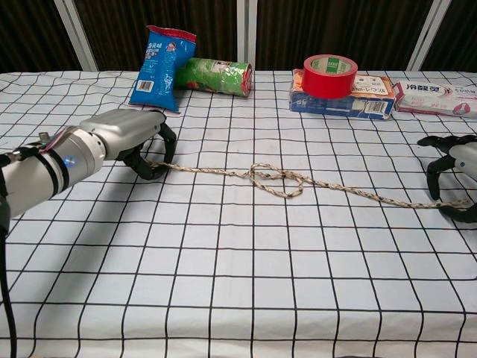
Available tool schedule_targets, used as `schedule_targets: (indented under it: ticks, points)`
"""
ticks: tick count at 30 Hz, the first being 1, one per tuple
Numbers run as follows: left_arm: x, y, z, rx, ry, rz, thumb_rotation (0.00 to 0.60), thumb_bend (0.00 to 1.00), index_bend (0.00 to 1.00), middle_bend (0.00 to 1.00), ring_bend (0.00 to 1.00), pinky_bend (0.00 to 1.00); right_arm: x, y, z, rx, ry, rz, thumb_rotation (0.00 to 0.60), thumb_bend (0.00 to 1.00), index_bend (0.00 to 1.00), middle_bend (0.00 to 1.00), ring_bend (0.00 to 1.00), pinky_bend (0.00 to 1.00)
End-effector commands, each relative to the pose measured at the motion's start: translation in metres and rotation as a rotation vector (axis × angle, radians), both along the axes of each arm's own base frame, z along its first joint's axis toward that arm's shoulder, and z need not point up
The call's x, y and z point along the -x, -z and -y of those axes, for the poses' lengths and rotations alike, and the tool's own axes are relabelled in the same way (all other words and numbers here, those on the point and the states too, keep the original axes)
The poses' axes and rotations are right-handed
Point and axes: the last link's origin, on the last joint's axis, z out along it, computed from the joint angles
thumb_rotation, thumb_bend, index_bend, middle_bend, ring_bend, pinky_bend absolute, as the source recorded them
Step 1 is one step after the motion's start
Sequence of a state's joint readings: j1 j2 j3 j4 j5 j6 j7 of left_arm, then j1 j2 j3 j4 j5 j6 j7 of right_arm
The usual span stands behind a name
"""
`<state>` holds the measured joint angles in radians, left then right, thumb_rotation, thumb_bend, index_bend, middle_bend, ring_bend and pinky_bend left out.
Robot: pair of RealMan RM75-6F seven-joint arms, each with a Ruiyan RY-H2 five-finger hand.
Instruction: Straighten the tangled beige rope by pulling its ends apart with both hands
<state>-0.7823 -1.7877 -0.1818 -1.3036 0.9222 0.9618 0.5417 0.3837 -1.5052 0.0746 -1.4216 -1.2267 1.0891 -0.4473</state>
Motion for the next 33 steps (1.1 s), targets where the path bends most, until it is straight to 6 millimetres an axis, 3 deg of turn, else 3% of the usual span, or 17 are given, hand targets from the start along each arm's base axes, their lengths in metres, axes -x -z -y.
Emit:
schedule_targets:
  ticks: [1, 18, 33]
  points:
    - [-0.0002, -0.0001, 0.0, 0.001, 0.001, 0.0, 0.6, 0.4, 0.58, 0.33, 0.03, 0.09, -0.0001, 0.0004, 0.0, -0.001, -0.001, -0.001, 0.6, 0.3, 0.55, 0.03, 0.0, 0.0]
    - [0.0013, 0.002, 0.0005, 0.003, 0.001, -0.007, 0.6, 0.4, 0.57, 0.33, 0.03, 0.09, 0.0009, 0.0037, 0.002, -0.013, 0.007, -0.019, 0.6, 0.29, 0.54, 0.03, 0.0, 0.0]
    - [0.0013, 0.0001, 0.0002, -0.003, 0.009, -0.001, 0.6, 0.4, 0.57, 0.33, 0.03, 0.09, 0.0021, 0.0023, 0.004, -0.011, 0.009, -0.015, 0.6, 0.31, 0.62, 0.05, 0.0, 0.0]
